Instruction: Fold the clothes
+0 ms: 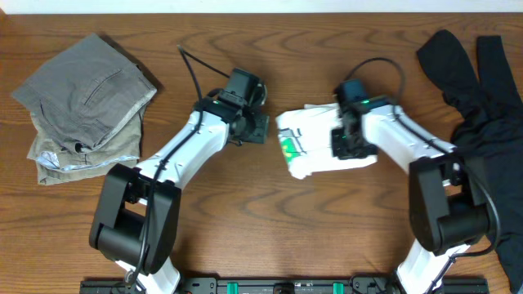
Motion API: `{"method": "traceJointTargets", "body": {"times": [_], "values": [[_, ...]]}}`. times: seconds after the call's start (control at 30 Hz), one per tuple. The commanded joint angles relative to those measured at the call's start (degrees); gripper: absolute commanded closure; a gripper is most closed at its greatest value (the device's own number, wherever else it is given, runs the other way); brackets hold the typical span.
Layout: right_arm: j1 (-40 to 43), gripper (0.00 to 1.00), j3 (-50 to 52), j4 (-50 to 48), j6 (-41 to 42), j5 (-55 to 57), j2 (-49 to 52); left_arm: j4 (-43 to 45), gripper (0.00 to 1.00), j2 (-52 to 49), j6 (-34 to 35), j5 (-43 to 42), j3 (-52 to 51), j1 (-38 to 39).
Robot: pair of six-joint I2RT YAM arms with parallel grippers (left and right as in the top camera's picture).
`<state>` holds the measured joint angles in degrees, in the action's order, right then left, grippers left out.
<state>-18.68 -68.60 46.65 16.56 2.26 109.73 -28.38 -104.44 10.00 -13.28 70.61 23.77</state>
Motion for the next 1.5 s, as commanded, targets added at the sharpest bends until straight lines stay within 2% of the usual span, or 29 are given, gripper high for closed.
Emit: {"method": "traceJointTargets", "body": {"times": [0.0,0.17,0.37,0.43,0.5,0.53,0.57,0.67,0.8,0.93,1.2,1.47], "values": [[-5.8,0.78,1.2,0.1,2.3,-8.9,1.7,-0.8,0.54,0.7,-1.4,0.4,-0.2,-1.7],[-8.6,0.78,0.9,0.4,2.8,-8.6,-0.5,-1.4,0.55,1.0,-3.3,0.4,-0.2,-2.2],[-6.1,0.76,-1.7,4.0,2.4,-5.3,-9.0,-1.4,0.55,3.5,-3.3,-2.0,-0.2,-2.2],[-4.4,0.71,-3.7,5.5,1.1,-5.5,-13.9,-1.4,0.54,4.5,-3.3,-4.7,-0.2,-2.2],[-3.3,0.59,-4.8,5.6,0.5,-5.5,-17.9,-1.4,0.54,4.9,-3.3,-7.1,-0.2,-2.1],[-2.8,0.59,-5.0,5.2,0.1,-5.6,-19.9,-1.4,0.55,4.9,-3.3,-8.2,-0.2,-2.1],[-2.5,0.64,-5.1,4.5,-0.6,-6.0,-21.6,-1.6,0.54,4.9,-3.3,-9.2,-0.3,-2.1],[-1.5,0.97,-5.1,2.6,-1.9,-11.0,-23.6,-2.0,0.56,4.7,-3.0,-9.2,-0.3,-1.8],[0.0,0.99,-4.2,-1.9,-3.3,-24.8,-21.3,-2.0,0.65,4.2,-1.8,-9.3,-0.3,-1.4],[1.1,0.99,-3.5,-5.1,-3.5,-27.9,-16.1,-2.0,0.65,3.6,-1.8,-9.3,-0.3,0.2],[2.3,0.99,-3.5,-12.5,-6.4,-41.5,-3.1,-1.0,0.65,-1.3,-1.8,-9.2,-0.3,3.8],[4.5,0.99,-3.5,-11.2,-6.4,-35.6,6.0,-0.9,0.65,-8.1,-1.1,-9.3,-0.3,4.6]]}}
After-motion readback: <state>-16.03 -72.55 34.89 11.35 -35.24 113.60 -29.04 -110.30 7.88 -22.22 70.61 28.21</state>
